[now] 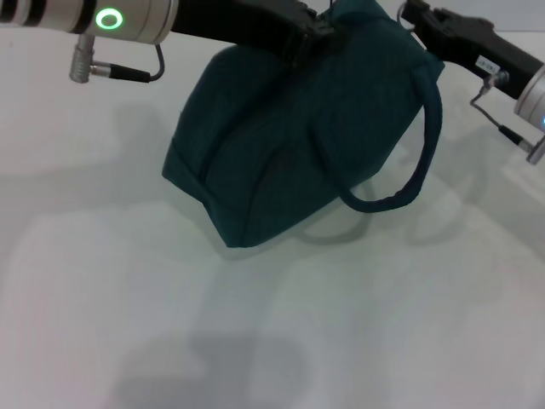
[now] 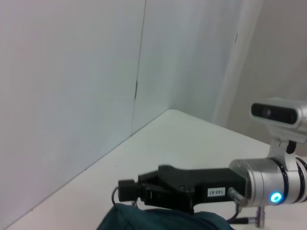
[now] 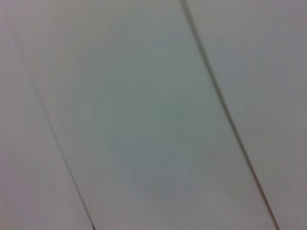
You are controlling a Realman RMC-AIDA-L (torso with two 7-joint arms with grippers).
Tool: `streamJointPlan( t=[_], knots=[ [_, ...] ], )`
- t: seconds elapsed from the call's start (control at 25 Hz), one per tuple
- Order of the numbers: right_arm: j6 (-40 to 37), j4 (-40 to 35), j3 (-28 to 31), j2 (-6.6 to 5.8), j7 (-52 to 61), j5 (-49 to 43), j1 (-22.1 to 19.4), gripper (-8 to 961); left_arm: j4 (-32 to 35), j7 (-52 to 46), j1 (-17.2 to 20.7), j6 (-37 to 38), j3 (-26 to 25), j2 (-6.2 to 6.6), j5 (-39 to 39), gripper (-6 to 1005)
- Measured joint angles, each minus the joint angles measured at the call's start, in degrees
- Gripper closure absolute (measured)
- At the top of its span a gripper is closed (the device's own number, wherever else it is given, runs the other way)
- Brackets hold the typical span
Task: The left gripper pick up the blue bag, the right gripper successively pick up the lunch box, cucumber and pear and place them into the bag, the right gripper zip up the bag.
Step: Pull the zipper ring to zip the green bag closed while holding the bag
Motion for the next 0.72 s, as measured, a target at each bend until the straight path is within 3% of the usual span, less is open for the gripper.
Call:
streamJointPlan(
  t=[0.72],
  knots=[
    [-0.4, 2.9, 0.0, -0.36, 4.0, 2.7, -0.5, 945, -1.3, 2.0, 1.4, -2.5, -0.1, -0.15, -0.2, 956]
  ],
)
